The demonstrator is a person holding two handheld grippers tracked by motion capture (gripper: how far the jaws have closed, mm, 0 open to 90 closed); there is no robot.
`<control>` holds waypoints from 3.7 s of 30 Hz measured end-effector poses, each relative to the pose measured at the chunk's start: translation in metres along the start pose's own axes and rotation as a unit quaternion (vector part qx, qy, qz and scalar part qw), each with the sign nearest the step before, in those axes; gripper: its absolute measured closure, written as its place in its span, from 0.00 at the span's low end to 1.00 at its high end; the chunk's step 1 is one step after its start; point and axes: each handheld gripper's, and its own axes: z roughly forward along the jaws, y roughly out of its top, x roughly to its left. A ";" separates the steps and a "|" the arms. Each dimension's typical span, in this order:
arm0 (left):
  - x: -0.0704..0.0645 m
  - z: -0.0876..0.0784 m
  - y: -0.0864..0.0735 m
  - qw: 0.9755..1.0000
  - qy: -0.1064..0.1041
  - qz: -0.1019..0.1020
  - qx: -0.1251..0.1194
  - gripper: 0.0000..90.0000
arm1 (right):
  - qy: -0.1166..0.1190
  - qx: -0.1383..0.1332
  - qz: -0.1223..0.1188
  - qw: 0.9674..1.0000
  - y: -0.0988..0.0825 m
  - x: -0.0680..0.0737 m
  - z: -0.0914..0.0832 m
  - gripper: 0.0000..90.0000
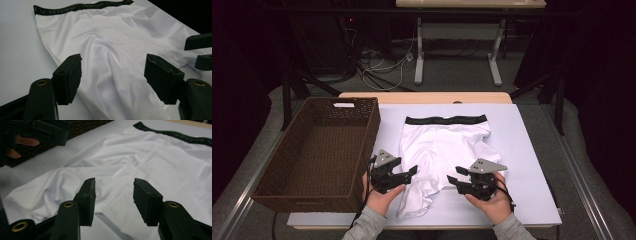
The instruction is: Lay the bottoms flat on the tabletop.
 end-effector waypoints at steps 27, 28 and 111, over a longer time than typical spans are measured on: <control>-0.007 -0.025 -0.036 1.000 -0.005 -0.003 0.004 0.33 | 0.100 0.074 -0.055 0.991 -0.020 0.056 0.029 0.99; -0.007 -0.025 -0.037 1.000 -0.005 -0.005 0.003 0.33 | 0.097 0.067 -0.049 0.992 -0.018 0.053 0.024 0.99; -0.014 -0.068 -0.020 0.999 -0.005 0.033 0.002 1.00 | 0.140 0.031 0.034 0.989 -0.017 0.048 -0.004 0.73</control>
